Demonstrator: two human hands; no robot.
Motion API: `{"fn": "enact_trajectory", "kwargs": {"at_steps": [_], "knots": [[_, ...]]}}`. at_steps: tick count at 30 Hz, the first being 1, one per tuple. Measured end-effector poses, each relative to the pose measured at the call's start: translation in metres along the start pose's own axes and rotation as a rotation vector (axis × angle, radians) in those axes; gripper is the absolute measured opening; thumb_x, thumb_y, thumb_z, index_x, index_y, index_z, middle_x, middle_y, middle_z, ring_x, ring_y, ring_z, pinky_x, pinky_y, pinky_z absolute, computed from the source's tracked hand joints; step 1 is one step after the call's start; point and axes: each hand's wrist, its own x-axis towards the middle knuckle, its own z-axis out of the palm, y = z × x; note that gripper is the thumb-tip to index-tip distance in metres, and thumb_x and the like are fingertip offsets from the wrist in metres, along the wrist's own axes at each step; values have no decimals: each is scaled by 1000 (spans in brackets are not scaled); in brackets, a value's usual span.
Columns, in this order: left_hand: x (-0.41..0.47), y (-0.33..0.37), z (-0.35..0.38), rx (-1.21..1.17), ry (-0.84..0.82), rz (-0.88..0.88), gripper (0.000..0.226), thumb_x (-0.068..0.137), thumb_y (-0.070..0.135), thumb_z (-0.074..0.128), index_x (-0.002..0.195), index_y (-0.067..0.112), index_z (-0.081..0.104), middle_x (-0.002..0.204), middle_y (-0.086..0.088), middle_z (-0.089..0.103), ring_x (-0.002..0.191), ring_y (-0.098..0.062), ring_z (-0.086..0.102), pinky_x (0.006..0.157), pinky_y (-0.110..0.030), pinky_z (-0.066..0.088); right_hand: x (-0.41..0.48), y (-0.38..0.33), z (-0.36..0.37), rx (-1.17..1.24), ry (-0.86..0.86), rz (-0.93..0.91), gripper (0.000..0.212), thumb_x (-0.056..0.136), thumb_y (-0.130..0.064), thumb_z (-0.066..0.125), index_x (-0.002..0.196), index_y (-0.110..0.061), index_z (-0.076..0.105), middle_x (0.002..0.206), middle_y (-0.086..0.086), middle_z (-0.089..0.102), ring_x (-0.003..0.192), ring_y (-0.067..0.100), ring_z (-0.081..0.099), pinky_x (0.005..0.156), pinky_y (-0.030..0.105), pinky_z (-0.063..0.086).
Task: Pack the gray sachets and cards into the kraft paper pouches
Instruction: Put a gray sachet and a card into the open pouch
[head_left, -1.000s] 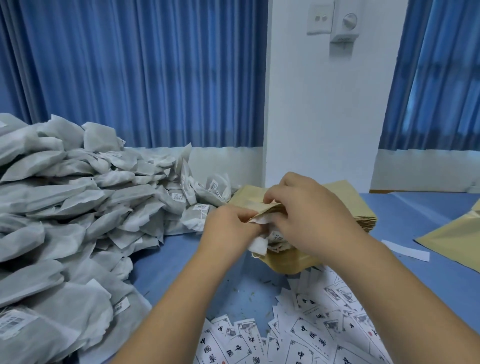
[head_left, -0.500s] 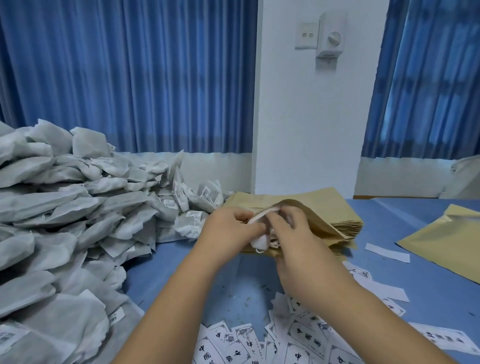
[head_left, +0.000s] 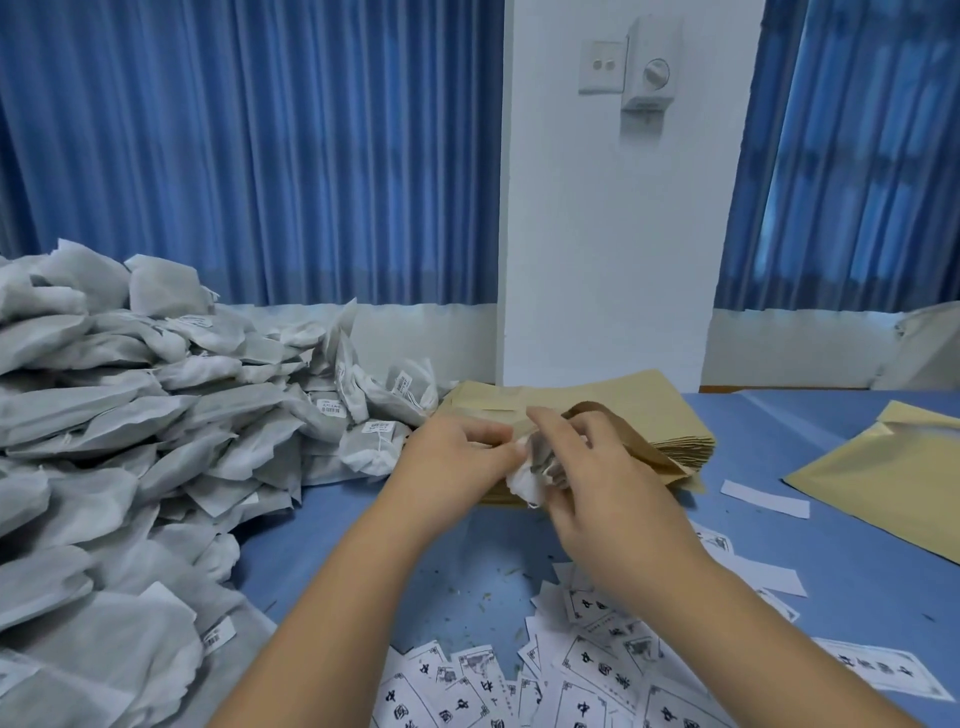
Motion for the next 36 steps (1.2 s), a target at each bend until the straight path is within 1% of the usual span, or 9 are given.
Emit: {"fn": "enact_trajectory", "kwargs": {"at_steps": [1, 4, 12, 17, 22, 26, 30, 32, 36], "knots": [[0, -1, 1, -2, 13, -17, 10, 81, 28, 75, 82, 39, 76, 88, 12, 75, 91, -4, 68, 91, -29, 53, 0, 0, 0, -8, 4, -2, 52, 88, -19, 57, 133, -35, 39, 118, -4, 39, 83, 19, 58, 63, 37, 54], [1, -5, 2, 28, 24, -49, 34, 78, 26, 79, 110, 18, 72, 98, 8, 72, 94, -3, 67, 94, -28, 52, 1, 2, 0, -14, 15, 0, 27, 89, -23, 57, 115, -27, 56, 110, -2, 44, 86, 20, 56, 64, 38, 51], [3, -5, 3, 89, 22, 8, 12, 88, 24, 67, 90, 25, 79, 66, 17, 69, 63, 7, 55, 62, -12, 41, -1, 6, -4, -75, 122, -59, 5, 86, -23, 62, 85, -20, 66, 93, -2, 52, 68, 23, 55, 47, 33, 45], [0, 0, 8, 132, 95, 54, 23, 91, 16, 58, 84, 24, 79, 61, 5, 67, 56, -10, 58, 60, -26, 54, -1, 2, -3, -37, 93, -97, 15, 85, -23, 64, 99, -23, 66, 106, 0, 54, 72, 23, 60, 46, 34, 49], [0, -4, 23, 198, 241, 154, 21, 93, 13, 57, 79, 11, 73, 68, -3, 67, 70, -23, 64, 69, -33, 53, 3, 7, 6, -80, -20, -113, 28, 99, -33, 39, 122, -29, 54, 118, -5, 46, 86, 21, 59, 63, 35, 50], [0, -10, 36, 201, 311, 253, 18, 93, 8, 54, 79, 10, 65, 74, 4, 62, 77, -20, 58, 74, -34, 49, 6, 7, 4, -173, -84, -110, 37, 97, -27, 32, 132, -28, 44, 126, -9, 53, 108, 18, 54, 79, 31, 40], [-4, -11, 43, 135, 320, 286, 29, 95, 7, 52, 70, 22, 52, 69, 12, 53, 72, -9, 50, 72, -36, 50, 12, 4, -5, -271, -171, -76, 31, 98, -25, 32, 124, -27, 47, 119, -5, 60, 103, 21, 58, 67, 30, 29], [-4, -12, 42, 104, 319, 306, 27, 95, 6, 51, 72, 21, 54, 71, 10, 54, 73, -9, 51, 71, -38, 50, 20, 3, -11, -218, -261, -13, 27, 99, -23, 34, 119, -26, 51, 113, -1, 62, 100, 24, 58, 64, 30, 34], [-6, -8, 43, 48, 270, 378, 20, 94, 19, 47, 85, 13, 64, 78, 12, 61, 80, -10, 57, 76, -38, 51, 39, 1, -22, -141, -528, 104, 34, 95, -11, 43, 125, -22, 53, 117, 5, 62, 101, 24, 58, 82, 31, 48]]}}
